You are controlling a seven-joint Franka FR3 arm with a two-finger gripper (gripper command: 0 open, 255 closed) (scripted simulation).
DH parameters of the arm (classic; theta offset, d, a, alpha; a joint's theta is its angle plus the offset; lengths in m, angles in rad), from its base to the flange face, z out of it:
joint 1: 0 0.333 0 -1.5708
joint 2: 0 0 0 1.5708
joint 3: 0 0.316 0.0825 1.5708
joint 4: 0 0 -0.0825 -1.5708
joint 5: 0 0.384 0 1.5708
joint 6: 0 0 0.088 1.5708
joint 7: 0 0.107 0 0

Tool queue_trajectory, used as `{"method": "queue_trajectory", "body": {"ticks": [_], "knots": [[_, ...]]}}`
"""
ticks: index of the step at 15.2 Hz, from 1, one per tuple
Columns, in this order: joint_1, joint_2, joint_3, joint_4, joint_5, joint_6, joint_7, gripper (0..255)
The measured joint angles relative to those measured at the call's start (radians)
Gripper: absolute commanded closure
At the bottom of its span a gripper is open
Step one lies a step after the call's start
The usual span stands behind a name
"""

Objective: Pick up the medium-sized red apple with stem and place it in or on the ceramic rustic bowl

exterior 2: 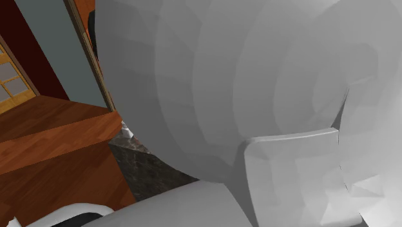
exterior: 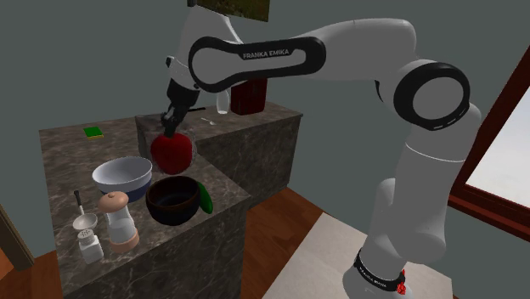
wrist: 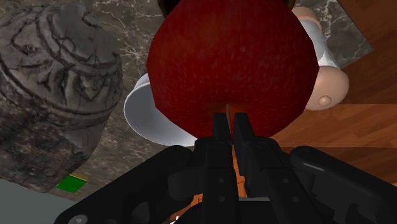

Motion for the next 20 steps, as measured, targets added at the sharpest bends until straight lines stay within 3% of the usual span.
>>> {"method": "queue_trajectory", "body": {"ticks": [14,20], "knots": [[0.001,0.018,0.001,-0.164,0.004,0.182,-0.006,255],[0.001,0.021,0.001,-0.169,0.004,0.19,-0.006,255]]}}
